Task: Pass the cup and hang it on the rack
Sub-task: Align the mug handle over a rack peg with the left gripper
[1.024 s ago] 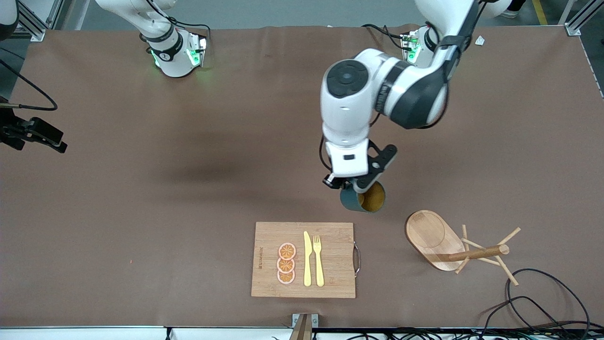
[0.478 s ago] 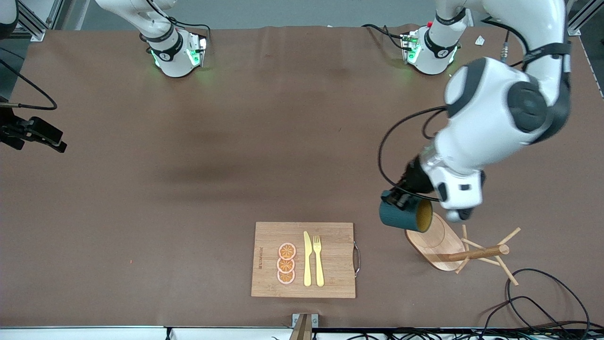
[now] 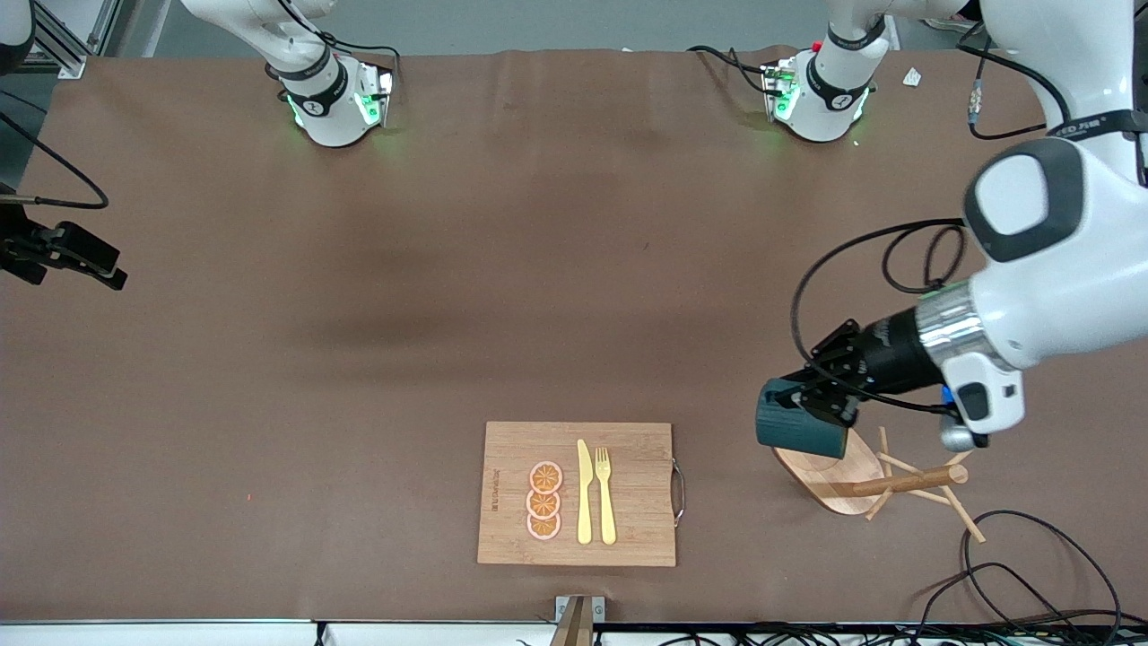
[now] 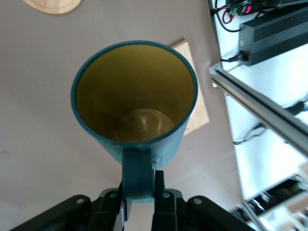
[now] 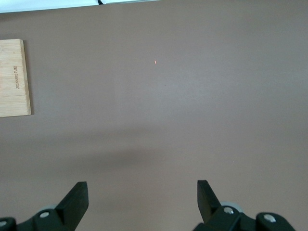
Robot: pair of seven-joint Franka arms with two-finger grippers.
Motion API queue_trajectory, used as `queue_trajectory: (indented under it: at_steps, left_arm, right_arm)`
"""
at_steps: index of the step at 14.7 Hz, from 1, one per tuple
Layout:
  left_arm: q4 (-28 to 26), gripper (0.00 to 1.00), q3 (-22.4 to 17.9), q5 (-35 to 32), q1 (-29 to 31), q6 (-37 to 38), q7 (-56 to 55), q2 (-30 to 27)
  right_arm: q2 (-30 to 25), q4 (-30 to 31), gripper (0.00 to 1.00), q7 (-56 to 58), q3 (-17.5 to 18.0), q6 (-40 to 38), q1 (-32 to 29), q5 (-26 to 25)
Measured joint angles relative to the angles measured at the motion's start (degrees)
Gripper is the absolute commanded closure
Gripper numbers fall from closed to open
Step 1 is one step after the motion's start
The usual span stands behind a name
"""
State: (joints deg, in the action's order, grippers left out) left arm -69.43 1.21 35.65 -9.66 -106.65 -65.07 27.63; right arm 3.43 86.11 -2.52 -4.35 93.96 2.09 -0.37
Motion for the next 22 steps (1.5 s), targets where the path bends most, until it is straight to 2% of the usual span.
queue_trajectory:
  at_steps: [3,9,13,16,22]
  left_arm:
    - [-0.66,0.97,0.0,6.66,4.1,0.51,2.17,1.04]
    - [-1.24,0.98,0.02,20.27,8.12,2.69,2.57,5.93]
    - [-1.24,0.98,0.04,23.65,11.41,7.26,7.33,7.68]
    - [-1.24,0.98,0.05,26.46,12.86,8.28,8.86,8.68]
    - [-1.24,0.98,0.07,27.8,14.23,9.13,10.26,10.55]
  right_arm:
    - [0.0,0.0,0.0,0.0,0.0,-0.03,0.0,0.0]
    - [0.0,0.0,0.0,0.0,0.0,-0.08,0.0,0.0]
    - [0.0,0.0,0.0,0.0,0.0,-0.1,0.0,0.0]
    - [0.0,0.0,0.0,0.0,0.0,-0.11,0.0,0.0]
    - [0.0,0.0,0.0,0.0,0.0,-0.13,0.0,0.0]
